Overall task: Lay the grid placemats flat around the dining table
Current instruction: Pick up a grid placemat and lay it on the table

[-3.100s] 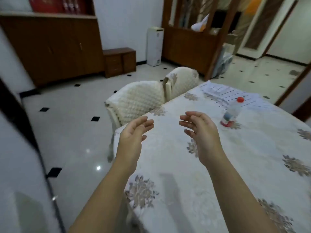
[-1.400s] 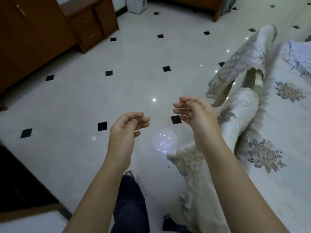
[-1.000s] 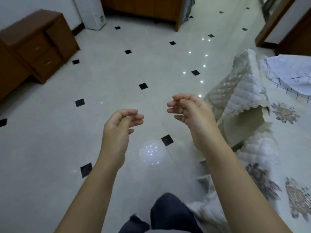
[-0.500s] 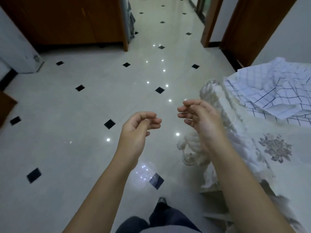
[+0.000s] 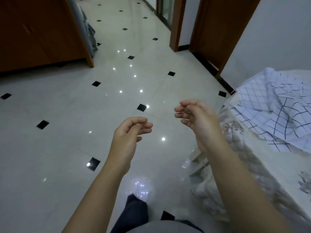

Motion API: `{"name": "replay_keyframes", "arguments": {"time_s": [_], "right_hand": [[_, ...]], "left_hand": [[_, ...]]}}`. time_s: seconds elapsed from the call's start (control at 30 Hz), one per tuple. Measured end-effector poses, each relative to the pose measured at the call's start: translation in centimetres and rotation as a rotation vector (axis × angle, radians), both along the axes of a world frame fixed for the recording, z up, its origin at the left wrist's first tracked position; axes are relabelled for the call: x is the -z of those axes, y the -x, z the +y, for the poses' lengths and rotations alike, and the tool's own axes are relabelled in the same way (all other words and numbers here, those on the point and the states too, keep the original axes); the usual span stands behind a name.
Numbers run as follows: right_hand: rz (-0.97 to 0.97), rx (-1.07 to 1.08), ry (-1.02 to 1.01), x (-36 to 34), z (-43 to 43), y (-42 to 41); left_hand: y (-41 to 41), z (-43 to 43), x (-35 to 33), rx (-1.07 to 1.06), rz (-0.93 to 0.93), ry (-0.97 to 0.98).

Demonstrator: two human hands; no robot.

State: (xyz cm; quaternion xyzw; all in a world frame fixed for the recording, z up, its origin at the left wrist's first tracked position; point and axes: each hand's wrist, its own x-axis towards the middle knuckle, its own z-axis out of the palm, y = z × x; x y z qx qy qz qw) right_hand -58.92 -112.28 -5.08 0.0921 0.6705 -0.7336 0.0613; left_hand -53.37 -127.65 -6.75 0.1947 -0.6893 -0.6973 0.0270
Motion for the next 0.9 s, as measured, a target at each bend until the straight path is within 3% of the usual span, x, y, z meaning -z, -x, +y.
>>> {"name": "replay_keyframes", "arguments": {"time_s": [0.3,0.5,0.67,0.9], "right_hand": [[-0.039,0.224,-0.003,-0.4,-0.2,10.3],[-0.029,0.420,0.008,0.5,5.8,20.8],[-0.023,0.544,0.003,0.5,11.4,27.3],[-0.053,0.786,0.044,1.5,18.4,32.1]], "left_hand": [[15.4,-0.1,-0.9,0.282,-0.009,-0.020],[28.8,7.3,-1.2,0.551,0.042,0.012],[36.7,13.0,-1.4,0.656,0.023,0.045],[44.8,21.0,-0.4,0.895,-0.022,0.045]]}}
